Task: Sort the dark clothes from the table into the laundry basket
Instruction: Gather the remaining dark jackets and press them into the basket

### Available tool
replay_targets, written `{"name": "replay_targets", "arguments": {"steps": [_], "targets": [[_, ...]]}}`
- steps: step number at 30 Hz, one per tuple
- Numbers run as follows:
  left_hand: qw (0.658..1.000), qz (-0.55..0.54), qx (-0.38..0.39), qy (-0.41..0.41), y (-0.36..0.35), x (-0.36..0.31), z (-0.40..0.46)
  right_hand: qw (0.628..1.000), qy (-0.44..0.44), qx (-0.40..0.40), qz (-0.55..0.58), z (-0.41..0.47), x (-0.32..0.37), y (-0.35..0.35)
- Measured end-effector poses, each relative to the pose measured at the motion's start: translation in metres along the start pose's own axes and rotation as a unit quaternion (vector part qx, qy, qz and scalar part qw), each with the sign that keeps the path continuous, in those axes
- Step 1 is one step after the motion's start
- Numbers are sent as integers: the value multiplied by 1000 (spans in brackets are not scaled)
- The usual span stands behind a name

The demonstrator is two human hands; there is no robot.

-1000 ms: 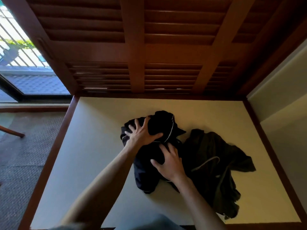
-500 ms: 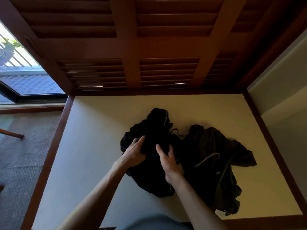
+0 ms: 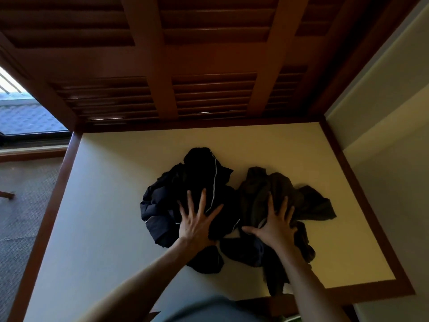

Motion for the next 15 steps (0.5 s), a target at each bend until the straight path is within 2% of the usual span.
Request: {"name": "replay_targets", "arguments": {"steps": [5,7,10,12,14,15], "targets": [[998,-5,11,62,22,3,18,1000,-2,-26,3,4,5,6],[996,35,-31,79,30,-9,19,999,7,-35,15,6,3,5],[989,98,-115,-1,24,-35,14,997,21,-71,19,4,1,-1],[987,114,-98,-60,18,-34,18,991,43,-124,19,-3,3,-6],[993,82,-65,-50,16,-18,30,982,77,-175,3,-11,7,-8],[996,71,-55,-30,16,-9,35,981,88,-175,-12,-11,8,-7]]}}
Point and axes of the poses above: each hand's wrist, its own z-axis towards the middle knuckle, its own y-axis out of the back of the hand, x = y × z, the point moved 2 cm from there along z, towards the middle knuckle, and after that the axes turned 11 degrees about x, right-handed, at the moved point
